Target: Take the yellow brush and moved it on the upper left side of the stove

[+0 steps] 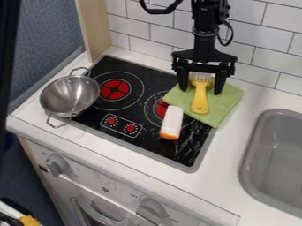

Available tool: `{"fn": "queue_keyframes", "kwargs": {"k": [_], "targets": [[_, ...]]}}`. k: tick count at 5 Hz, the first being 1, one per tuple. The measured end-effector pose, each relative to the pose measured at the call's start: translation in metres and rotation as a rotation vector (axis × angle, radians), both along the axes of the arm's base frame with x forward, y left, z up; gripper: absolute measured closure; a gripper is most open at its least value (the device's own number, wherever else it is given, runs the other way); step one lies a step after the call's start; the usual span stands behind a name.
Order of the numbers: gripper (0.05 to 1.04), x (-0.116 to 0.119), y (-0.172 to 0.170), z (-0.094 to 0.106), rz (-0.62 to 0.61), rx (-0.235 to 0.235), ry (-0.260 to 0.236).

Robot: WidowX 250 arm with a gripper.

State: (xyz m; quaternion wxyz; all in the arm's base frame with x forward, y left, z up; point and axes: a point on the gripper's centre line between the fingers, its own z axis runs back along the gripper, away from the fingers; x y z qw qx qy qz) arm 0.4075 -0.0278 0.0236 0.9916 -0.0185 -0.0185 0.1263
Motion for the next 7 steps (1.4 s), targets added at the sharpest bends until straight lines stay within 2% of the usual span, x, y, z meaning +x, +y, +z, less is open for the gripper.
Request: {"fn": "queue_keyframes", "kwargs": {"k": [1,2,3,4,5,6,7], "targets": [[0.192,0.000,0.000,-0.002,0.004,0.002,0.006],[0.339,0.001,-0.001,-0.004,0.002,0.002,0.008],[0.339,0.001,-0.001,-0.004,-0.006,-0.002,0.008],[0.339,0.003,-0.006,0.006,-0.039,-0.031,-0.016],[0.339,0.007,-0.001,0.057,-0.095,-0.052,-0.136],[0.339,0.006,0.032,0.065,-0.146,-0.025,-0.148],[0.339,0.010,0.078,0.058,-0.264,0.082,-0.117]]}}
